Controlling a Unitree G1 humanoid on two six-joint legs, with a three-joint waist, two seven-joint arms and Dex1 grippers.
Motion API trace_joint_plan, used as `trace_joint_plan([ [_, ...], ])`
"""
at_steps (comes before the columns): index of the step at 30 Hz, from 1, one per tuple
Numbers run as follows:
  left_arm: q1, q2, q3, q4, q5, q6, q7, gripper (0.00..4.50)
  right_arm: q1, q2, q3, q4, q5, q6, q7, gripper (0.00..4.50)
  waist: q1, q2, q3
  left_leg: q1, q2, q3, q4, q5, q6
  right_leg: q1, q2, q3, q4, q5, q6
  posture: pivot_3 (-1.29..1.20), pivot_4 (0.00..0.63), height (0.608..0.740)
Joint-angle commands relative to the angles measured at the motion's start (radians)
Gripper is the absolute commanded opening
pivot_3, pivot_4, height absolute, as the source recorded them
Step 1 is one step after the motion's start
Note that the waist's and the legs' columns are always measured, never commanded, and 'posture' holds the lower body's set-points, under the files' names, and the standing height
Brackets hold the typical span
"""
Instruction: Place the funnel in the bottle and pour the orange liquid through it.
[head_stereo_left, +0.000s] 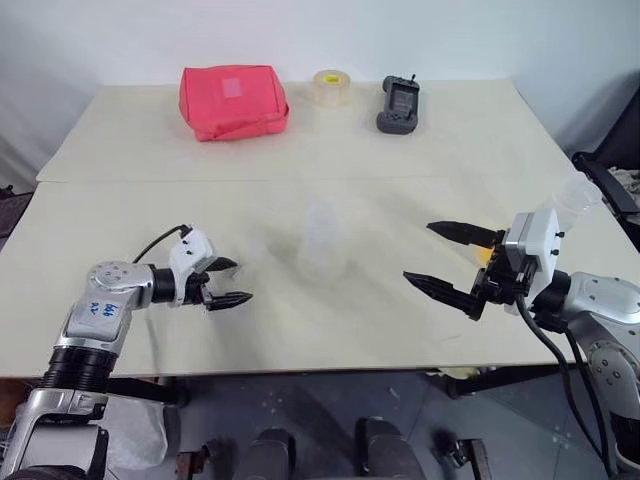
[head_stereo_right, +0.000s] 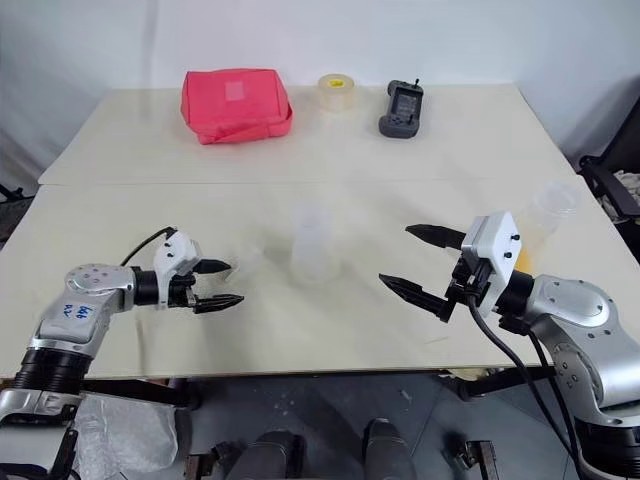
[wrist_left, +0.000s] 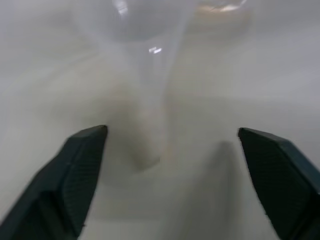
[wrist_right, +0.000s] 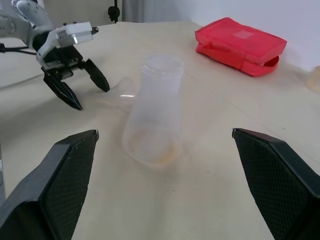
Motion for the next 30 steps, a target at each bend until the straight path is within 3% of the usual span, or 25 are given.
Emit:
trace_joint_plan([
  [1,-0.014,0.033,0.044,-0.003,-0.008,-0.065,-0.016,4.44,-0.004,-0.004,-0.031,-0.02,0.005,-0.02,0.0,4.5,0.002,0.0,0.0,0.0,0.0,0.0,0.0,0.0,0.0,0.0,0.0,0.0,0.0,0.0,0.0,0.0,0.15,0.74],
  [19,-0.274,-0.006,-0.092,0.114,0.042,-0.288,-0.217,4.44,0.007,0.01,-0.033,-0.029,-0.005,-0.031,-0.016,4.5,0.004,0.0,0.0,-0.002,0.0,0.002,0.0,-0.001,0.001,0.0,0.0,-0.001,0.0,0.0,0.0,0.0,0.15,0.74],
  [30,-0.544,-0.099,-0.221,0.543,0.18,-0.649,-0.376,4.44,0.006,0.025,-0.023,-0.03,-0.015,-0.043,-0.038,4.5,0.006,0.0,0.0,-0.002,-0.002,0.004,0.001,-0.001,0.002,0.0,0.001,-0.001,0.0,0.0,0.001,0.0,0.15,0.74],
])
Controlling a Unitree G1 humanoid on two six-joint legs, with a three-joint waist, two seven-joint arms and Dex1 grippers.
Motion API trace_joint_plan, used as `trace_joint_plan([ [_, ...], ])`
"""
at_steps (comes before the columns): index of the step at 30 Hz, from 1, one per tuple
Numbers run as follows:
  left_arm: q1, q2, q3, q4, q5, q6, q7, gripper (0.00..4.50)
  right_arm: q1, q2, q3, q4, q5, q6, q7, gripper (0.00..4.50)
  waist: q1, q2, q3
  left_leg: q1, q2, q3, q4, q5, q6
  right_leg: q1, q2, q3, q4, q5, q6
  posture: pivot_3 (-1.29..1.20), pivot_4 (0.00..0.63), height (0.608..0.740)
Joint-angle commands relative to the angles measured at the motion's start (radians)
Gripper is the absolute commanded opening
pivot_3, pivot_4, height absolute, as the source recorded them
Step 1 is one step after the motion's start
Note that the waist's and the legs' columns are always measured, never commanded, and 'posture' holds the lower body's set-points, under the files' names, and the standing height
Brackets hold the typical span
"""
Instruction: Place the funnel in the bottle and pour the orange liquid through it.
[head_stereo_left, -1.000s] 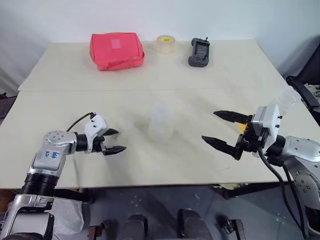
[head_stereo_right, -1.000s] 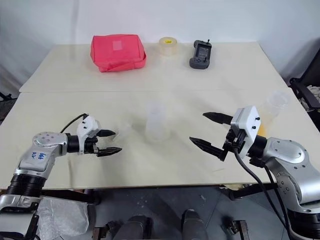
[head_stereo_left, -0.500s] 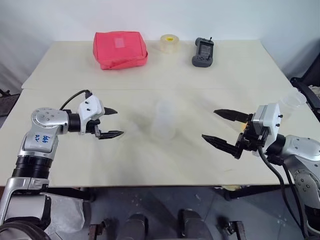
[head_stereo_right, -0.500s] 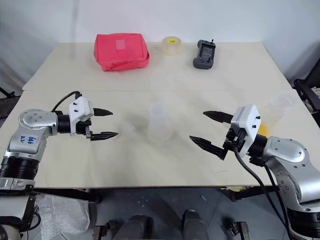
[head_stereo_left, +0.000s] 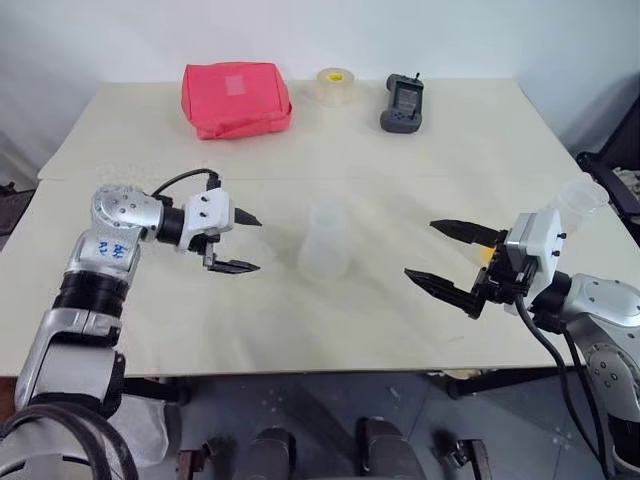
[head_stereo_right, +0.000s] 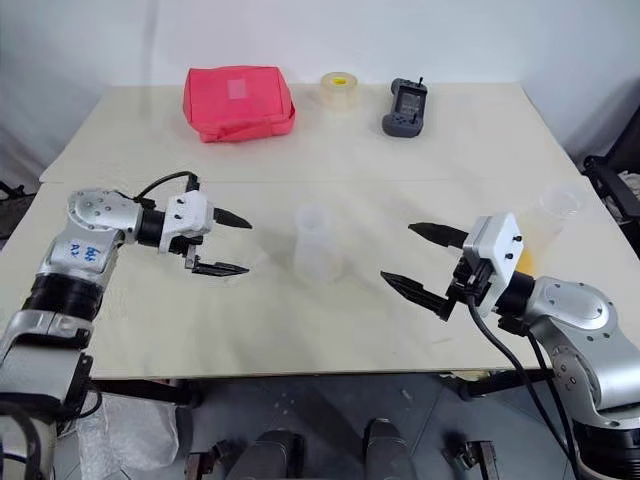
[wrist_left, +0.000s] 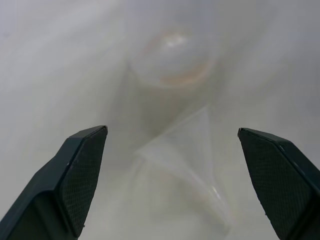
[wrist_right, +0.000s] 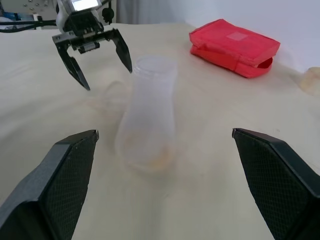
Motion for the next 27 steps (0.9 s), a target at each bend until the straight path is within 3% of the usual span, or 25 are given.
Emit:
trace_joint_plan([
  [1,-0.081,-0.035,-0.023,0.123,0.036,-0.109,-0.049,4.44,0.002,0.006,-0.02,-0.033,0.0,-0.021,-0.012,4.5,0.0,0.0,0.0,0.0,-0.002,0.0,0.0,0.0,0.0,0.0,0.0,0.0,0.0,0.0,0.0,0.0,0.15,0.74],
  [11,-0.245,-0.09,-0.069,0.4,0.144,-0.277,-0.115,4.44,0.065,-0.001,-0.038,-0.101,0.028,-0.007,-0.006,4.5,-0.006,-0.001,0.001,0.0,-0.003,0.002,0.0,-0.001,0.002,-0.001,0.0,0.0,0.0,0.0,0.001,0.0,0.15,0.74],
  [19,-0.28,-0.09,-0.064,0.455,0.183,-0.299,-0.135,4.44,0.136,-0.063,-0.015,-0.151,0.043,-0.01,0.102,4.5,-0.001,-0.003,0.002,-0.001,-0.003,0.002,0.001,-0.001,0.002,-0.001,0.0,0.0,0.0,0.001,0.001,0.0,0.15,0.74],
  [27,-0.295,-0.101,-0.043,0.468,0.163,-0.3,-0.157,4.44,0.119,-0.023,0.044,-0.131,0.025,-0.029,0.114,4.5,-0.002,-0.004,0.002,-0.001,-0.003,0.001,0.002,-0.001,0.002,-0.001,0.0,0.0,0.001,0.001,0.002,0.0,0.15,0.74],
])
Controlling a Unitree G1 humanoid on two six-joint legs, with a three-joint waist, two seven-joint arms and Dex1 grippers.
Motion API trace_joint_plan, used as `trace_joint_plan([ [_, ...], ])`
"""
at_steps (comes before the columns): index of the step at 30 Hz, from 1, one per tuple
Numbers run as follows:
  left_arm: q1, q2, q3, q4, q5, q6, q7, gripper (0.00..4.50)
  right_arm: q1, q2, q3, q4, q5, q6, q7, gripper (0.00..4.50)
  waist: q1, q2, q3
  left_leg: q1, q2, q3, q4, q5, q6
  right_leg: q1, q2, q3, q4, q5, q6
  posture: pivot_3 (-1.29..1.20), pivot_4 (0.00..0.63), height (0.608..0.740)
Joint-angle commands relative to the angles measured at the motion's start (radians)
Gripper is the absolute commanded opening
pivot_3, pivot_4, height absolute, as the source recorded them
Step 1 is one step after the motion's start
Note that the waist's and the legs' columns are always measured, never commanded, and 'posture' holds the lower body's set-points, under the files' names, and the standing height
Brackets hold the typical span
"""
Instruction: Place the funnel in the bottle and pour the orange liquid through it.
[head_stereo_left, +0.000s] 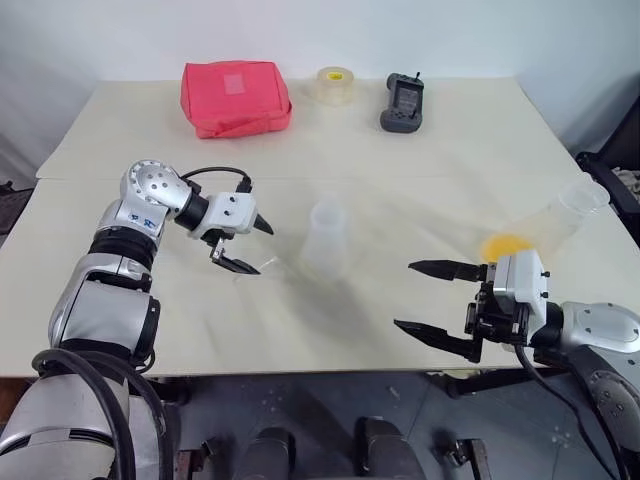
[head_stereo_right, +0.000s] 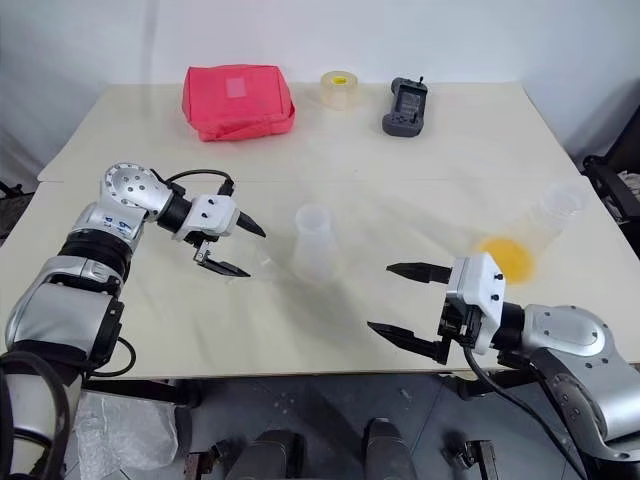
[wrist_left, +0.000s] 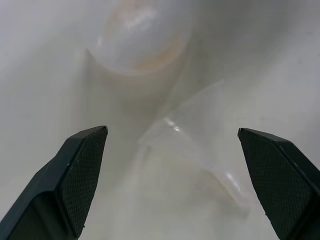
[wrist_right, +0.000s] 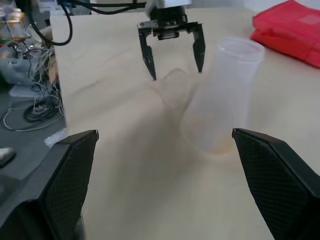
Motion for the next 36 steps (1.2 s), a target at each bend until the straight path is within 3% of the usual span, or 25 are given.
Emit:
trace_joint_plan([
  [1,-0.022,-0.006,0.03,0.0,-0.024,-0.004,-0.041,4.44,-0.017,0.022,0.014,-0.011,0.003,-0.027,-0.007,4.5,0.0,0.0,0.0,0.0,0.0,0.0,0.0,0.0,0.0,0.0,0.0,0.0,0.0,0.0,0.0,0.0,0.15,0.74],
  [7,-0.02,-0.02,0.038,-0.016,-0.048,0.002,-0.106,4.44,-0.025,0.035,0.024,-0.009,-0.004,-0.03,-0.01,4.5,0.0,0.0,0.0,0.0,0.001,0.0,0.0,0.0,0.0,0.0,0.0,0.0,0.0,0.0,0.0,0.0,0.15,0.74],
  [10,0.003,-0.001,-0.041,-0.043,-0.077,-0.019,-0.115,4.27,-0.028,0.04,0.027,-0.009,-0.005,-0.034,-0.013,4.5,0.0,0.0,0.0,0.0,0.0,0.0,0.0,0.0,0.0,0.0,0.0,0.0,0.0,0.0,0.0,0.0,0.15,0.74],
  [12,0.002,0.007,-0.064,-0.035,-0.061,-0.032,-0.115,3.91,-0.034,0.046,0.028,-0.006,-0.009,-0.036,-0.022,4.5,-0.001,0.0,0.0,0.0,0.002,0.0,0.0,0.0,0.0,0.0,0.0,0.0,0.0,0.0,0.0,0.0,0.15,0.74],
  [22,-0.018,0.011,-0.076,-0.017,-0.073,0.002,-0.115,0.96,-0.027,0.065,0.038,-0.013,-0.016,-0.04,-0.046,4.5,-0.001,0.0,0.0,0.0,0.001,0.0,0.001,0.0,0.0,0.0,0.0,0.0,0.001,0.0,0.0,0.0,0.15,0.74],
  [26,-0.016,0.014,-0.086,-0.032,-0.104,0.024,-0.115,0.04,-0.026,0.071,0.045,-0.019,-0.016,-0.038,-0.051,4.5,-0.001,0.0,0.0,0.0,0.001,0.0,0.002,0.0,0.0,0.0,0.0,0.0,0.002,0.0,0.0,0.0,0.15,0.74],
  [36,-0.007,0.059,-0.088,-0.098,-0.205,0.14,-0.115,0.04,-0.036,0.071,0.04,-0.003,-0.013,-0.043,-0.048,4.5,-0.002,0.0,0.0,0.0,0.003,0.0,0.003,0.0,0.0,0.0,0.0,0.0,0.003,0.0,0.0,0.0,0.15,0.74],
])
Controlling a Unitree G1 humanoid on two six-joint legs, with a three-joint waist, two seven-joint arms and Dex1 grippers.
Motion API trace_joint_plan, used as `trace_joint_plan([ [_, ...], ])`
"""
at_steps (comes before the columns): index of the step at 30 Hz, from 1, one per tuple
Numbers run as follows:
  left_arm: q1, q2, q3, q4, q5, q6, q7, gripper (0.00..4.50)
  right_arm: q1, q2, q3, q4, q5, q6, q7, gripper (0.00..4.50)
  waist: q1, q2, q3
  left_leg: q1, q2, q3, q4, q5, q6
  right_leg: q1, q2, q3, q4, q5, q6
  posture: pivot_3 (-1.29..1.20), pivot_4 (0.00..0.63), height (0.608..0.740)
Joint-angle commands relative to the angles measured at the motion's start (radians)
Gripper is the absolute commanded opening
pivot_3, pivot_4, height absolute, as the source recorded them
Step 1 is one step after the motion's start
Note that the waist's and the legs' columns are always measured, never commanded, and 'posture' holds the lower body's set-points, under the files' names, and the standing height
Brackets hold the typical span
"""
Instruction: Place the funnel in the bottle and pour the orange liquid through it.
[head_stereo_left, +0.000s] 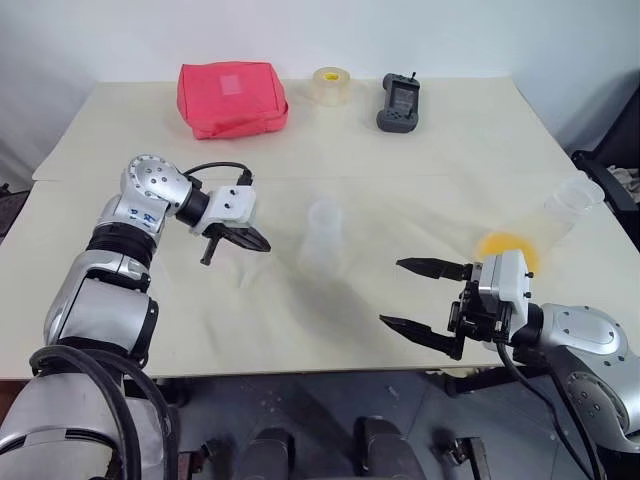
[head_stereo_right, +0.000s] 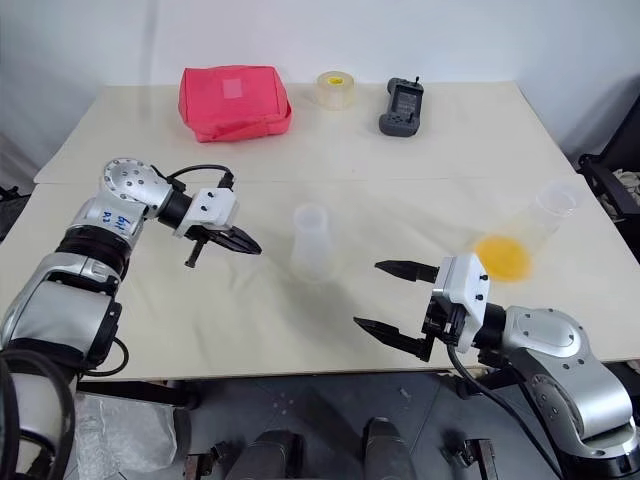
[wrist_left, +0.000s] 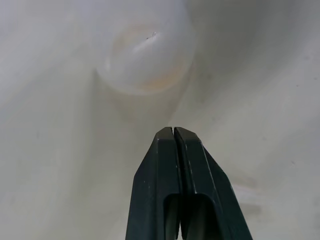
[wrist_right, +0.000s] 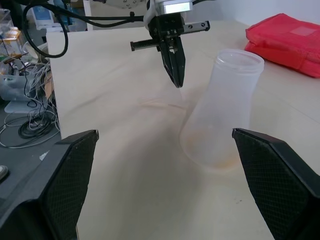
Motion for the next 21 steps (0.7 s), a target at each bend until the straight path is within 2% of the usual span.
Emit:
trace_joint_plan([
  [1,-0.008,0.021,0.028,-0.057,-0.077,0.076,-0.112,0.04,-0.015,0.005,-0.015,-0.005,0.008,-0.023,0.0,4.5,0.001,0.0,0.0,0.0,0.001,0.0,0.0,0.0,0.0,0.0,0.0,0.0,0.0,0.0,0.0,0.0,0.15,0.74],
  [9,0.037,0.087,0.094,-0.19,-0.221,0.284,-0.112,0.04,-0.018,0.012,-0.02,0.001,0.011,-0.024,-0.006,4.5,0.0,0.0,0.0,-0.001,0.002,-0.001,0.004,-0.001,0.001,0.0,0.0,0.0,0.002,0.0,0.0,0.0,0.15,0.74],
  [12,0.098,0.141,0.093,-0.27,-0.225,0.311,-0.112,0.04,-0.026,0.023,-0.009,0.015,0.005,-0.029,-0.006,4.5,-0.006,0.0,0.0,-0.001,0.002,0.0,0.004,-0.001,0.001,-0.001,0.0,0.0,0.003,0.0,0.0,0.0,0.15,0.74],
  [14,0.113,0.142,0.113,-0.302,-0.212,0.335,-0.106,0.04,-0.042,0.03,0.002,0.028,0.003,-0.03,-0.005,4.5,-0.003,0.0,0.0,-0.001,0.003,0.0,0.004,-0.001,0.001,-0.001,0.0,0.0,0.003,0.0,0.0,0.0,0.15,0.74],
  [17,0.126,0.152,0.093,-0.325,-0.156,0.322,-0.094,0.04,-0.061,0.034,0.016,0.046,0.001,-0.034,0.009,4.5,0.003,0.0,0.0,-0.002,0.002,0.0,0.006,-0.001,0.001,-0.001,0.0,0.0,0.003,0.0,0.0,0.0,0.15,0.74],
  [19,0.128,0.188,0.0,-0.384,-0.248,0.413,-0.108,0.04,-0.072,0.031,0.025,0.053,0.004,-0.029,0.022,4.5,0.003,0.0,0.0,-0.003,0.002,-0.001,0.007,-0.002,0.001,-0.001,0.0,0.0,0.003,0.0,0.0,0.0,0.15,0.74],
  [21,0.115,0.179,0.005,-0.381,-0.243,0.431,-0.112,0.39,-0.072,0.013,0.046,0.048,0.002,-0.02,0.051,4.5,0.003,0.0,0.0,-0.003,0.002,-0.001,0.008,-0.002,0.001,-0.001,0.0,0.0,0.003,0.0,0.0,0.0,0.15,0.74],
])
